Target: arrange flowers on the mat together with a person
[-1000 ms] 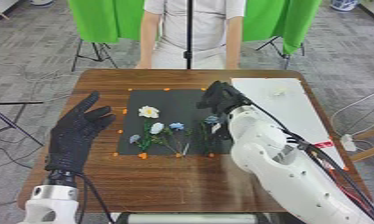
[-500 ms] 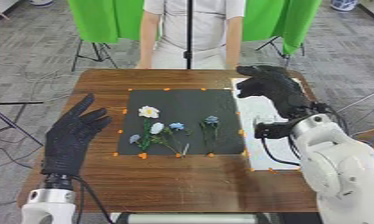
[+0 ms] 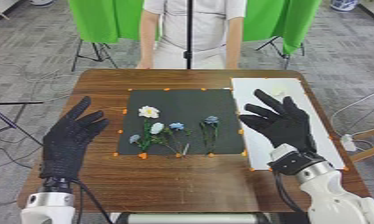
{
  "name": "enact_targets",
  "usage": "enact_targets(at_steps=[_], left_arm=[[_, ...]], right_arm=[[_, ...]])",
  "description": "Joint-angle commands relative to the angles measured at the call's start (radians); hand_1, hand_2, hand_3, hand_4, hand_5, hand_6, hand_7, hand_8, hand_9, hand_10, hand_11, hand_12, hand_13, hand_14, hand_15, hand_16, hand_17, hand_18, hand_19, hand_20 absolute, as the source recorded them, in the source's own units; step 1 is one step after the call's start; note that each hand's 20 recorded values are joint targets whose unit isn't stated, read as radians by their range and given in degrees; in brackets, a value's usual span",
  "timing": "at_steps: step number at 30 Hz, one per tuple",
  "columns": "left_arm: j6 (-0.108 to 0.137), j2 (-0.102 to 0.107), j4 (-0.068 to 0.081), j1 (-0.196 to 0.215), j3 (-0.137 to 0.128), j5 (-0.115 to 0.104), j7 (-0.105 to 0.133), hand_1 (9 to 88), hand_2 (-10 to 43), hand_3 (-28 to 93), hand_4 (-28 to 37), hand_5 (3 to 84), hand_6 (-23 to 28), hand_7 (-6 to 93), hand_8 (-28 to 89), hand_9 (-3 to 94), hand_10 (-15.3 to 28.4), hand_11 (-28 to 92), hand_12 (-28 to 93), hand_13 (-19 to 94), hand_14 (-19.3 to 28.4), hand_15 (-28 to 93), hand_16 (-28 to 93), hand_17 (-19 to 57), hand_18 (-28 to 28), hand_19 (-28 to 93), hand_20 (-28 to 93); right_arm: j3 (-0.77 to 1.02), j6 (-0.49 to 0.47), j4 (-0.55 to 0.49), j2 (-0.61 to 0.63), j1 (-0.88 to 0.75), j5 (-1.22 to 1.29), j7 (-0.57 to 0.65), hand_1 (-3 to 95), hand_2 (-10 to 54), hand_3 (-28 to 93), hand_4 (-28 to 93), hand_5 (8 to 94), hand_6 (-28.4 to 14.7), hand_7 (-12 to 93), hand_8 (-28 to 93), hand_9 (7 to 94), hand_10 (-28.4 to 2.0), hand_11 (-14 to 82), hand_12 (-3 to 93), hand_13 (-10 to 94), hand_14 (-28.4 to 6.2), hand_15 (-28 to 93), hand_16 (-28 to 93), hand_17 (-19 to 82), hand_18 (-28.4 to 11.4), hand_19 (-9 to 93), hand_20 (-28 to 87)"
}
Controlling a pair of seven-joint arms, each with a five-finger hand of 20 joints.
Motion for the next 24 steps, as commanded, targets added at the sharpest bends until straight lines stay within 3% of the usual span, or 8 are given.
enact_targets(at_steps=[1, 14, 24], left_arm=[[0.009, -0.014, 0.005, 0.012, 0.003, -0.007, -0.005, 22.0, 6.5, 78, -24.9, 39.0, 8.5, 7.4, -7, 40.7, 20.4, 25, 12, 32, 27.3, 52, -7, -3.3, 25.4, 57, 26], [0.012, -0.021, 0.008, -0.006, 0.012, -0.005, -0.009, 22.2, 6.6, 78, -24.6, 39.1, 8.7, 7.7, -7, 40.9, 20.6, 26, 13, 31, 27.5, 54, -6, -3.1, 25.3, 59, 27], [0.008, -0.033, 0.005, -0.010, 0.008, 0.002, -0.037, 22.7, 6.7, 77, -24.1, 39.0, 8.9, 7.6, -7, 40.9, 20.6, 26, 12, 31, 27.5, 55, -6, -3.6, 25.1, 58, 27]], right_arm=[[0.012, 0.001, -0.011, -0.025, -0.012, -0.040, -0.033, 20.9, 5.7, 72, -27, 47.8, 0.5, 13, -13, 52.7, -15.9, 14.2, 14.0, 43, -18.0, 38, 12, 7, -19.0, 45, 20], [0.028, -0.031, -0.006, -0.053, -0.015, -0.049, -0.016, 20.6, 5.9, 72, -27, 48.6, 0.8, 14, -13, 53.1, -16.0, 14.8, 14.2, 43, -17.8, 39, 13, 7, -19.1, 45, 20], [0.028, -0.018, -0.007, -0.052, -0.017, -0.060, -0.013, 20.7, 5.9, 72, -27, 49.0, 0.9, 14, -14, 53.3, -15.9, 15.0, 14.3, 43, -17.7, 39, 13, 7, -19.2, 45, 21]])
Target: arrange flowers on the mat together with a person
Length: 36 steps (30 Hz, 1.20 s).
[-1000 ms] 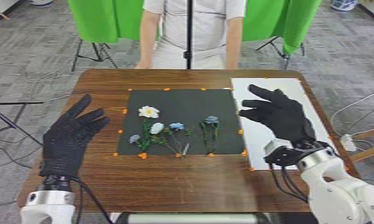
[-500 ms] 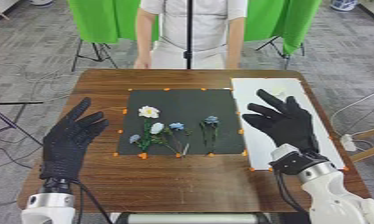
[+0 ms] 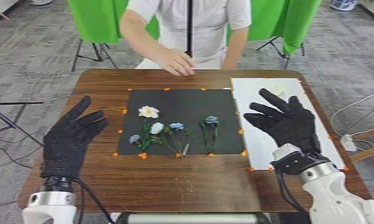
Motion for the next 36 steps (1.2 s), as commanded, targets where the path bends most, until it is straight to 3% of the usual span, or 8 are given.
enact_targets(at_steps=[1, 17, 26, 28, 31, 36], left_arm=[[0.005, -0.014, 0.005, 0.001, 0.003, 0.001, -0.026, 22.7, 6.7, 77, -24.1, 39.0, 9.0, 7.6, -7, 40.8, 20.6, 26, 12, 31, 27.5, 55, -6, -3.6, 25.1, 58, 27], [0.008, -0.010, 0.004, -0.002, 0.010, 0.000, -0.034, 22.9, 6.6, 77, -23.6, 38.9, 9.0, 7.8, -7, 40.7, 20.6, 26, 12, 31, 27.4, 55, -7, -4.0, 25.1, 57, 27], [0.008, -0.008, 0.004, -0.004, 0.009, -0.003, -0.029, 22.9, 6.5, 77, -23.6, 38.9, 9.1, 7.8, -7, 40.7, 20.6, 26, 12, 31, 27.5, 55, -7, -4.0, 25.1, 57, 27], [0.014, -0.002, 0.001, 0.000, 0.013, -0.006, -0.018, 22.9, 6.5, 77, -23.6, 38.9, 9.1, 7.8, -7, 40.8, 20.6, 26, 12, 31, 27.4, 55, -7, -4.1, 25.1, 57, 27], [0.006, -0.007, 0.002, -0.004, 0.009, -0.001, -0.035, 22.9, 6.5, 77, -23.6, 38.9, 9.1, 7.7, -7, 40.7, 20.6, 26, 12, 31, 27.5, 55, -7, -4.1, 25.1, 57, 27], [0.010, -0.006, 0.002, -0.005, 0.011, -0.003, -0.032, 22.9, 6.6, 77, -23.6, 38.9, 9.1, 7.7, -7, 40.9, 20.7, 26, 12, 31, 27.5, 55, -7, -4.1, 25.1, 57, 27]], right_arm=[[0.002, -0.005, -0.005, -0.011, -0.014, -0.010, -0.003, 20.7, 5.9, 72, -27, 49.1, 0.9, 14, -14, 53.3, -15.9, 15.0, 14.3, 43, -17.7, 39, 13, 7, -19.2, 45, 21], [0.003, 0.000, -0.005, -0.016, -0.018, -0.015, 0.009, 20.7, 5.8, 72, -27, 49.4, 1.0, 15, -14, 53.3, -15.9, 14.9, 14.3, 43, -17.6, 39, 13, 7, -19.2, 45, 21], [-0.001, 0.003, -0.002, -0.010, -0.010, -0.012, 0.006, 20.7, 5.9, 72, -27, 49.5, 1.0, 15, -14, 53.5, -16.0, 15.2, 14.3, 43, -17.6, 40, 13, 7, -19.3, 45, 21], [0.001, 0.006, -0.003, -0.013, -0.010, -0.008, 0.009, 20.8, 5.9, 72, -27, 49.5, 1.0, 15, -14, 53.6, -16.0, 15.2, 14.3, 43, -17.5, 40, 13, 7, -19.3, 45, 21], [0.002, 0.008, -0.005, -0.011, -0.014, -0.011, 0.008, 20.6, 5.9, 72, -27, 49.5, 1.0, 15, -14, 53.6, -15.7, 15.2, 14.3, 43, -17.5, 40, 13, 7, -19.3, 45, 21], [0.003, 0.004, -0.003, -0.013, -0.014, -0.009, 0.009, 20.6, 5.9, 72, -27, 49.5, 1.0, 15, -14, 53.5, -15.8, 15.1, 14.3, 43, -17.5, 40, 13, 7, -19.3, 45, 21]])
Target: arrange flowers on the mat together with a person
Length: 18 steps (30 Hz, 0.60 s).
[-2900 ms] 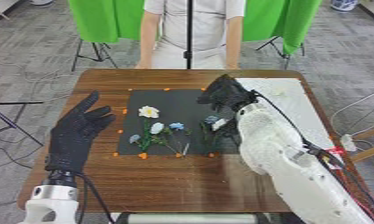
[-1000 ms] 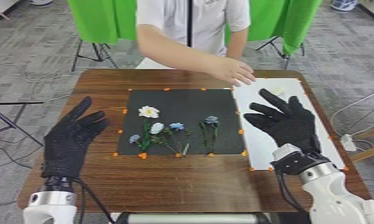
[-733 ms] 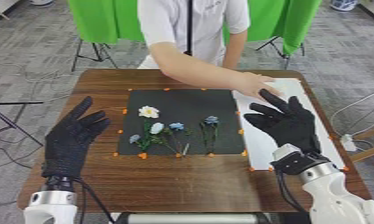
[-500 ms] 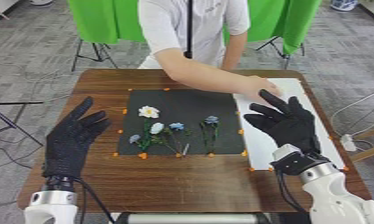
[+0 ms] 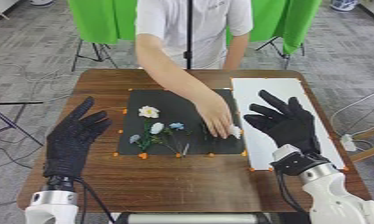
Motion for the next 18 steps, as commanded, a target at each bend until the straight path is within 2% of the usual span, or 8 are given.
enact_targets(at_steps=[1, 18], left_arm=[[0.008, -0.003, 0.003, 0.002, 0.003, -0.003, -0.012, 22.9, 6.6, 77, -23.6, 38.9, 9.1, 7.7, -7, 40.9, 20.7, 26, 12, 31, 27.5, 55, -7, -4.1, 25.1, 57, 27], [0.005, -0.007, 0.003, -0.003, 0.003, 0.001, -0.022, 23.0, 6.6, 77, -23.4, 38.9, 9.1, 7.9, -7, 40.7, 20.6, 26, 12, 31, 27.5, 55, -7, -4.1, 25.1, 57, 28]], right_arm=[[0.001, -0.002, -0.003, -0.008, -0.008, -0.002, 0.001, 20.7, 6.0, 72, -27, 49.5, 1.0, 15, -14, 53.5, -15.8, 15.2, 14.3, 43, -17.5, 40, 13, 7, -19.3, 45, 21], [-0.004, 0.005, -0.001, -0.004, -0.001, -0.004, 0.003, 20.5, 5.9, 72, -27, 49.6, 1.0, 15, -14, 53.5, -15.8, 15.1, 14.3, 43, -17.5, 40, 13, 7, -19.4, 45, 21]])
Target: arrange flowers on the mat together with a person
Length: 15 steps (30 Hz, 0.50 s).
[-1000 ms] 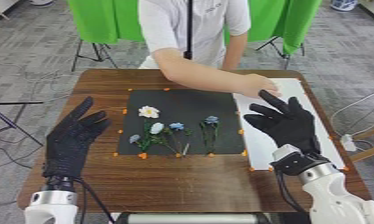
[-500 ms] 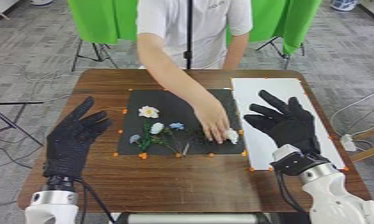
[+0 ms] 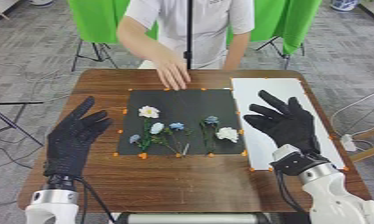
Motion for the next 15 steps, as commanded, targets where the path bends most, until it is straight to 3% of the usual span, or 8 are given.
enact_targets(at_steps=[1, 10, 15], left_arm=[[0.005, -0.007, 0.004, 0.004, 0.002, 0.003, -0.012, 23.0, 6.6, 77, -23.4, 38.9, 9.1, 7.9, -7, 40.7, 20.6, 27, 12, 31, 27.5, 55, -7, -4.1, 25.1, 57, 28], [0.003, -0.012, 0.004, 0.010, 0.000, 0.001, -0.020, 23.0, 6.5, 77, -23.4, 38.8, 9.1, 8.0, -7, 40.7, 20.7, 27, 12, 31, 27.5, 55, -7, -4.1, 25.1, 57, 28], [0.006, -0.006, 0.005, 0.013, 0.000, -0.003, -0.013, 23.0, 6.5, 77, -23.4, 38.8, 9.0, 7.9, -7, 40.7, 20.6, 27, 12, 31, 27.5, 55, -7, -4.1, 25.1, 57, 28]], right_arm=[[-0.004, 0.003, -0.001, -0.005, -0.001, -0.006, 0.000, 20.6, 5.9, 72, -27, 49.6, 1.0, 15, -14, 53.5, -15.8, 15.0, 14.3, 43, -17.5, 40, 13, 7, -19.4, 45, 21], [0.001, -0.007, -0.002, -0.010, -0.007, -0.001, 0.007, 20.3, 5.8, 72, -28, 49.6, 1.0, 15, -14, 53.6, -15.8, 15.1, 14.3, 43, -17.6, 40, 13, 7, -19.4, 45, 21], [0.001, -0.008, 0.001, -0.010, -0.008, 0.002, 0.006, 20.2, 5.9, 72, -28, 49.5, 1.1, 15, -14, 53.6, -15.8, 15.1, 14.3, 43, -17.6, 40, 13, 7, -19.4, 45, 21]])
